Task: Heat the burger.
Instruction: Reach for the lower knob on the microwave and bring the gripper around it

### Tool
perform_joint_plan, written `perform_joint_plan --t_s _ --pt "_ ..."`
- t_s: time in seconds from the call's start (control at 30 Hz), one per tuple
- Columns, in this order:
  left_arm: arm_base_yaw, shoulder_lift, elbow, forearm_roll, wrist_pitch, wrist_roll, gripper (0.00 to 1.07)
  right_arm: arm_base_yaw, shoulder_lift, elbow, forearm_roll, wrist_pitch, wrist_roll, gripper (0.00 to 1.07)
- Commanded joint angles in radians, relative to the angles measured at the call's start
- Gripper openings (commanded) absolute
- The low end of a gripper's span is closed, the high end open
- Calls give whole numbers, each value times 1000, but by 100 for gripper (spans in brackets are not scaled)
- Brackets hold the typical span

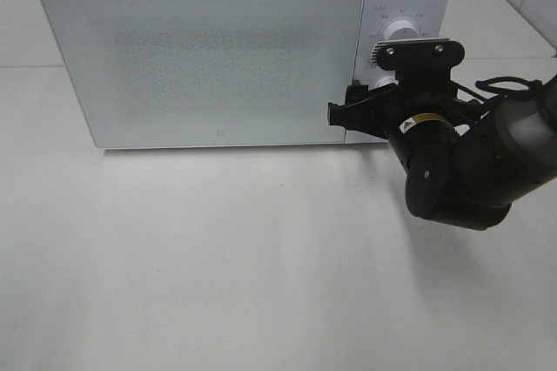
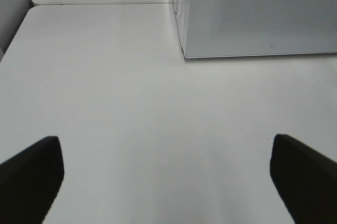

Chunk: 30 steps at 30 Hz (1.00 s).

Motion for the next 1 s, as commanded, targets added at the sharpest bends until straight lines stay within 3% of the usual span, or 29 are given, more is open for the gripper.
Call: perform_joint_plan --t_s 0.03,0.43,0.5,0.57,0.6,0.67,0.77,0.83,1.0 --pt "1 -23 3 -2 -4 -5 101 -2 3 -17 -11 -14 18 76" --pt "1 -23 3 -2 -4 -5 101 -2 3 -17 -2 -40 17 71" --pt "1 -23 3 -2 -4 -5 101 -2 3 -17 12 -45 17 66" --pt "1 -23 3 -2 -4 -5 101 -2 3 -17 19 -45 17 53" --pt "1 -23 3 -2 -4 -5 101 -2 3 -17 19 -45 17 53" --pt "1 -23 3 -2 -4 -5 101 -2 3 -17 15 -44 17 30" --pt "1 -23 3 -2 -4 -5 101 -2 3 -17 15 -43 17 25" --pt "1 -23 3 -2 -4 -5 101 -2 3 -17 13 -44 34 8" --pt "1 -23 3 -2 -4 -5 101 -2 3 -17 10 -44 113 5"
